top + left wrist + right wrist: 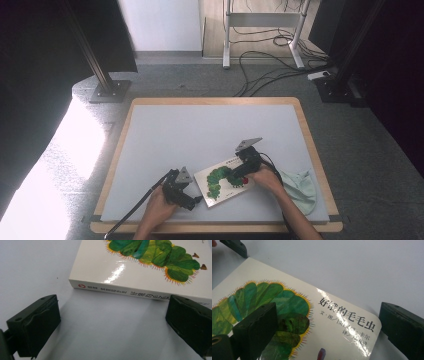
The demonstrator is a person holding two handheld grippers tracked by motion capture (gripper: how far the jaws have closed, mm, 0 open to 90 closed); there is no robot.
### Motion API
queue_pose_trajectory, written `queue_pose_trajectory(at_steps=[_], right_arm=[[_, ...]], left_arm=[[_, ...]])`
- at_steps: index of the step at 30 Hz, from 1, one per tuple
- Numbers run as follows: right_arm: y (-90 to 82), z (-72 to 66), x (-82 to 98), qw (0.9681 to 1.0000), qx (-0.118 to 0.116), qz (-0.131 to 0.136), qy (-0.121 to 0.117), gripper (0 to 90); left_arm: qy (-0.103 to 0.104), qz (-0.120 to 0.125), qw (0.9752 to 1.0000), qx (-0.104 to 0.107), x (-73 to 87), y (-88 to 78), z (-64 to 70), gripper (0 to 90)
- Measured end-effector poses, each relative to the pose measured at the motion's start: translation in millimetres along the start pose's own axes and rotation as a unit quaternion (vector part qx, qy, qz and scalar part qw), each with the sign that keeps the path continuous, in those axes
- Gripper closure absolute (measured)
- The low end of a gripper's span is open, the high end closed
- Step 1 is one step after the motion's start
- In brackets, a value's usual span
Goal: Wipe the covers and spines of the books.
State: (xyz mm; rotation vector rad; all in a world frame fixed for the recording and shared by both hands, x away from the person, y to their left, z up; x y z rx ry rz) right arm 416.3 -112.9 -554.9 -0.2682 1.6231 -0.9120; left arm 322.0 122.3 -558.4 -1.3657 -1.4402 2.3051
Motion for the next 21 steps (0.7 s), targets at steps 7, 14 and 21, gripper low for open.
queue_pose_trajectory(at_steps=[7, 14, 21], right_arm=[[-4.6, -0.8, -5.5, 1.0000, 0.003, 0.001, 0.000, 1.9], [-10.5, -1.0, -9.3, 1.0000, 0.005, 0.006, 0.003, 2.2], [-15.0, -1.1, -6.7, 0.9996, -0.002, 0.017, 0.024, 2.1]], left_arm=[[0.000, 0.001, 1.0000, 0.001, 0.1, 0.0, -0.1, 0.0], [0.001, 0.001, 1.0000, 0.001, 0.2, 0.0, -0.1, 0.0], [0.001, 0.001, 1.0000, 0.001, 0.2, 0.0, -0.1, 0.0]])
Point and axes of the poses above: each handheld gripper's, and its own axes: y roughly forward along the jaws, x roughly out of its underside, z roughly to its right, the point moved 4 cm from there along y, roughly forward along the jaws, and after that the axes turned 13 degrees about -y, right-handed, at the moved point
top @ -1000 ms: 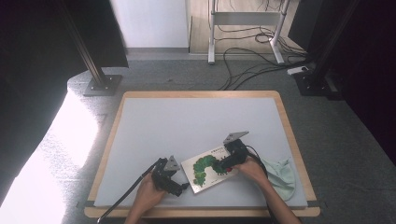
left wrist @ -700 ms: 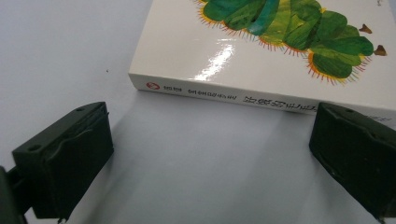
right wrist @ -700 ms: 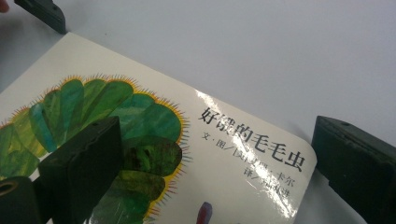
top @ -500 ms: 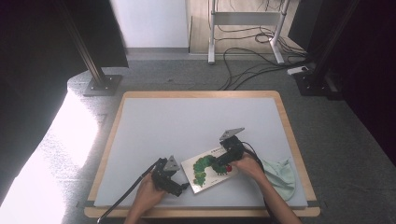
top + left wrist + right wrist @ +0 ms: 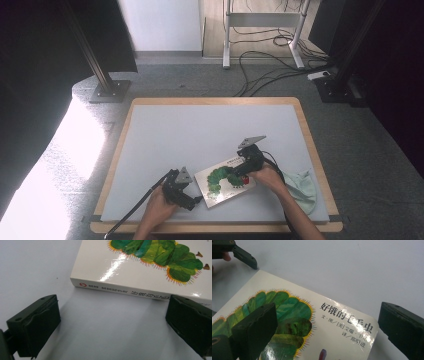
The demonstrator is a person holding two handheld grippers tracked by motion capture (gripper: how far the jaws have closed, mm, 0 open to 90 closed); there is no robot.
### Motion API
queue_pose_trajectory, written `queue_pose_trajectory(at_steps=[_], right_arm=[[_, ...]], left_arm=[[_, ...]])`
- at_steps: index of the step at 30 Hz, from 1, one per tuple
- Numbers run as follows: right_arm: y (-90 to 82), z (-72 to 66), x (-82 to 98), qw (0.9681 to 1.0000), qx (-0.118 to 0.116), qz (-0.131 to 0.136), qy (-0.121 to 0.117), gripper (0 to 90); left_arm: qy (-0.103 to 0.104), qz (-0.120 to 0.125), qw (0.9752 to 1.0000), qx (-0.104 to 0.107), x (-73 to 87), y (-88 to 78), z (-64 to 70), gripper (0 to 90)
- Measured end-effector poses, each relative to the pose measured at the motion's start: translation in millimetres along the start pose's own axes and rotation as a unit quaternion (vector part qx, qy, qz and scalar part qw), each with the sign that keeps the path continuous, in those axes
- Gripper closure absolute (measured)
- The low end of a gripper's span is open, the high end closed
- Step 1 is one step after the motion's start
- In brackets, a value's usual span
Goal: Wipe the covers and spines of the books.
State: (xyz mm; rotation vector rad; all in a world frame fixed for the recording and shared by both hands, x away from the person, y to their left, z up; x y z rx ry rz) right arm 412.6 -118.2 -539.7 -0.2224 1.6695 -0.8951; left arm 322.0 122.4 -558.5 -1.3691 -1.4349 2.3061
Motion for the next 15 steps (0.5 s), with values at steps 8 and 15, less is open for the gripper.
queue_pose_trajectory(at_steps=[8, 15], right_arm=[[-4.6, 1.2, 2.6, 0.9997, -0.009, 0.013, 0.021, 2.2], [-7.8, 1.4, 2.3, 0.9991, -0.012, 0.021, 0.034, 2.2]], left_arm=[[0.000, 0.000, 1.0000, 0.000, 0.0, 0.0, 0.0, 0.0], [0.000, 0.000, 1.0000, 0.000, 0.0, 0.1, 0.1, 0.0]])
Point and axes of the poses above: each handheld gripper's, and its own axes: y roughly forward along the jaws, x roughly out of its underside, z roughly to its right, the point moved 4 cm from there along y, roughly forward along the jaws, and after that the axes turned 13 degrees about -y, right-handed, at the moved point
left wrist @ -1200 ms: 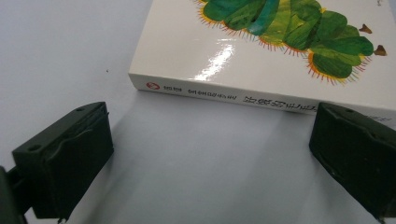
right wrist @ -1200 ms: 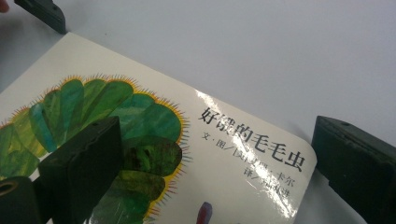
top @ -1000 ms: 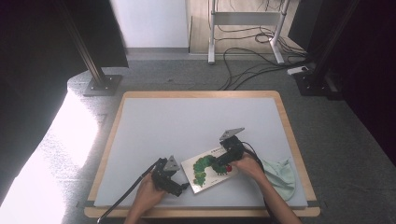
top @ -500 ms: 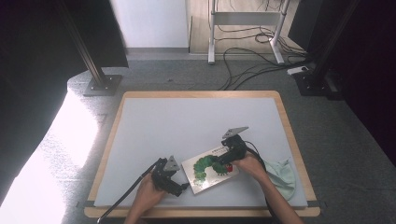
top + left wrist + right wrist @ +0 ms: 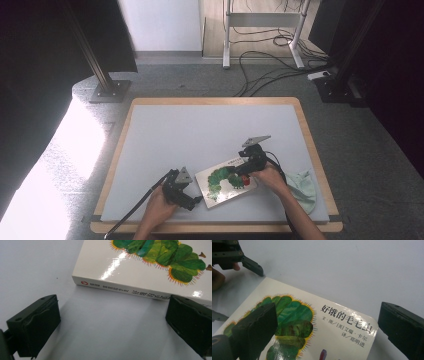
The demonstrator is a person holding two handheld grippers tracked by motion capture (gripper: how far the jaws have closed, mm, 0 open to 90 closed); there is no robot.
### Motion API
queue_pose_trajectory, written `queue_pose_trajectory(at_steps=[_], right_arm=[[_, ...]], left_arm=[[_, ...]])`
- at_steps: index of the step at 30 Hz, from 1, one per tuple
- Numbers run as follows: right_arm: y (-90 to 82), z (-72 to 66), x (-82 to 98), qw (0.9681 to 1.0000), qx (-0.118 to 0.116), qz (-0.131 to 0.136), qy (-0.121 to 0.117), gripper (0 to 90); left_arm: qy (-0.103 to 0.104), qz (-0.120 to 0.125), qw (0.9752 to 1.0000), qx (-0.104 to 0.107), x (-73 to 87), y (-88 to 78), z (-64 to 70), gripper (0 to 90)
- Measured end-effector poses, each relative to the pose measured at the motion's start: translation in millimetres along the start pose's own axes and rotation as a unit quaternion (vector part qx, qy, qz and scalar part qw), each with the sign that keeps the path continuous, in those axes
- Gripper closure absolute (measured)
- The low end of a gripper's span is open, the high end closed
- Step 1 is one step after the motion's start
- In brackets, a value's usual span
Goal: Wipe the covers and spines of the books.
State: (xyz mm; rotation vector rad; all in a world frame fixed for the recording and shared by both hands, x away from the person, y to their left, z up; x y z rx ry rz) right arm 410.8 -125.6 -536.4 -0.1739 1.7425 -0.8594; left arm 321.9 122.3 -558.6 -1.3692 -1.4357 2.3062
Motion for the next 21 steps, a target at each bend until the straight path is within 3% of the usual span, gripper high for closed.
queue_pose_trajectory(at_steps=[7, 12, 21], right_arm=[[-2.4, 0.2, -5.2, 0.9997, -0.009, 0.019, 0.012, 2.4], [-4.3, -0.5, -4.5, 0.9997, -0.004, 0.019, 0.014, 3.8], [-13.8, 0.0, 1.3, 0.9985, -0.015, 0.030, 0.043, 5.8]], left_arm=[[0.000, 0.000, 1.0000, 0.000, 0.1, 0.0, 0.0, 0.0], [0.000, 0.000, 1.0000, 0.000, 0.2, 0.0, 0.2, 0.0], [-0.001, 0.000, 1.0000, -0.001, 0.2, 0.0, 0.2, 0.0]])
Point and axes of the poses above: each handheld gripper's, and its own axes: y roughly forward along the jaws, x roughly out of its underside, z roughly to its right, the point moved 4 cm from there along y, roughly forward along the jaws, and after that the axes turned 13 degrees about -y, right-handed, at the moved point
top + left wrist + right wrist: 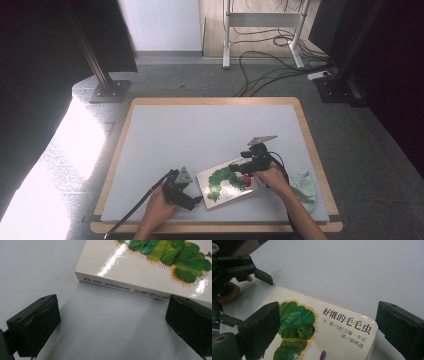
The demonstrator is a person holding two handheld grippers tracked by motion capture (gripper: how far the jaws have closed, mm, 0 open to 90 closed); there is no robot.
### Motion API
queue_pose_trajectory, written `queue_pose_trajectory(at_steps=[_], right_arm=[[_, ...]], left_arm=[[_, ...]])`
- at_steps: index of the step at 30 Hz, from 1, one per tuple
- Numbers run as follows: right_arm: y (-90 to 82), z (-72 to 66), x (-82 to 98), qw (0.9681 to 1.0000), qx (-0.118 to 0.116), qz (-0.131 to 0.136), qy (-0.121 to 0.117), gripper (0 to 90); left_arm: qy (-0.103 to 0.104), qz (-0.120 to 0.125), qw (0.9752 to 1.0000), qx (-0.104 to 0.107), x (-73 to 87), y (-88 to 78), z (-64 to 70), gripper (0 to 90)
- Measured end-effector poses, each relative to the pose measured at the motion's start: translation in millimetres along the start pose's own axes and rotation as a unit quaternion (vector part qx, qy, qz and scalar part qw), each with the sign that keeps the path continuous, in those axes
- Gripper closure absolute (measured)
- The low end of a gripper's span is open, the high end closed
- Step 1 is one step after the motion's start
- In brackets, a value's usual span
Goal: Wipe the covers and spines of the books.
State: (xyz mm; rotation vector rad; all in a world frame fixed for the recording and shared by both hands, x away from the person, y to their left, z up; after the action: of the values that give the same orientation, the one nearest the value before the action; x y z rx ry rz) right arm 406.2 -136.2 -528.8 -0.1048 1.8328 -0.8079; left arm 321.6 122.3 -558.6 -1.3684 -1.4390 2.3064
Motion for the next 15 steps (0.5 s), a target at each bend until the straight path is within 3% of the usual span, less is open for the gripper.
queue_pose_trajectory(at_steps=[15], right_arm=[[-5.4, 0.8, 1.1, 0.9998, 0.017, -0.008, -0.003, 16.3]], left_arm=[[0.000, 0.000, 1.0000, 0.000, 0.0, -0.1, 0.2, 0.0]])
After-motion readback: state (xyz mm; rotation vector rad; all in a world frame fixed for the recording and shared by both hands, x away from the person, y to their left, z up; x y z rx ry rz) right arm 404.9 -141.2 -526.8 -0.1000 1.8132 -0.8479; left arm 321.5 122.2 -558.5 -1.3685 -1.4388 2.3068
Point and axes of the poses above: each handheld gripper's, and its own axes: y roughly forward along the jaws, x roughly out of its underside, z roughly to its right, the point moved 4 cm from there along y, roughly forward along the jaws, and after that the axes turned 13 degrees about -y, right-handed, at the moved point
